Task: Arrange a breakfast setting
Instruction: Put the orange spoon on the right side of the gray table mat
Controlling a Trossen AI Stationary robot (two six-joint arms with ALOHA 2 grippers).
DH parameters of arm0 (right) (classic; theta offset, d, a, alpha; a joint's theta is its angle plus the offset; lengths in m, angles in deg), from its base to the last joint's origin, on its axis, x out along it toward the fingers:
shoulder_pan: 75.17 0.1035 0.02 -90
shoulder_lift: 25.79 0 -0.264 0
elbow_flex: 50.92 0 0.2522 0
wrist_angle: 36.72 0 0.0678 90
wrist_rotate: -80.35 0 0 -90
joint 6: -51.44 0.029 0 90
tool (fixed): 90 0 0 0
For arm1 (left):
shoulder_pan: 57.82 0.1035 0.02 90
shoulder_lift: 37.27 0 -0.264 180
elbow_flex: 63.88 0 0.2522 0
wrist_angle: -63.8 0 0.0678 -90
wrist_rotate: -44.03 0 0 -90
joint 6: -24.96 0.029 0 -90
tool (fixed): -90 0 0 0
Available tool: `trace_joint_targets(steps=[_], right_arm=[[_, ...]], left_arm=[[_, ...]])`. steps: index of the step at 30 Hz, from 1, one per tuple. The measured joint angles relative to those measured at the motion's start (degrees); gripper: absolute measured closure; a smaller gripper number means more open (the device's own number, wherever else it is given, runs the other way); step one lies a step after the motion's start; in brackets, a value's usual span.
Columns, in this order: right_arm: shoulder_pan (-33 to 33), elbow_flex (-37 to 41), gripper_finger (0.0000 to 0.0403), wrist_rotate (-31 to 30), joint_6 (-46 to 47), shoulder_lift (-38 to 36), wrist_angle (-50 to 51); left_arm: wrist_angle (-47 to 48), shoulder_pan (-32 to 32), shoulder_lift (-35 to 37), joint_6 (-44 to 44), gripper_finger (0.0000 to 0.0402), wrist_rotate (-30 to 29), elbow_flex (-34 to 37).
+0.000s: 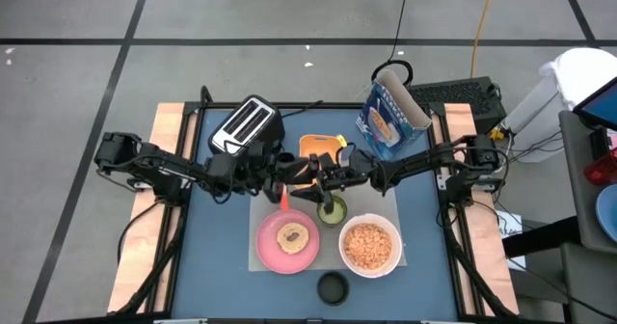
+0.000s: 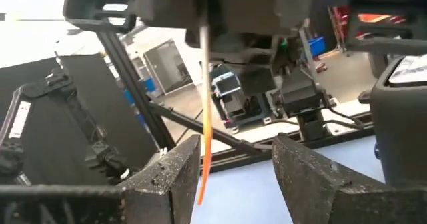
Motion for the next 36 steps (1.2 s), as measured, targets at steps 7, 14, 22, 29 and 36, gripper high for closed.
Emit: trace_joint_targets(steps=[7,14,22,29,36], right_arm=[[-1.9,0.0,0.0227,7.7,4.4,0.0,0.3],[-2.4,0.0,0.0227,13.7,7.2,0.0,0.3],[-2.4,0.0,0.0227,7.8,6.8,0.0,0.3],[-2.4,0.0,0.0227,5.5,6.7,0.0,0.3],[-2.3,0.0,0.0236,2.8,5.5,0.0,0.3]], left_arm=[[-0.4,0.9,0.0,-0.4,0.0396,1.2,0.0],[-3.4,3.5,0.0,-1.1,0.0396,1.0,0.0],[-3.4,6.3,0.0,-6.2,0.0396,-1.3,0.0],[-3.4,6.9,0.0,-7.6,0.0396,-1.4,0.0],[-3.3,6.9,0.0,-7.3,0.0396,-2.4,0.0]])
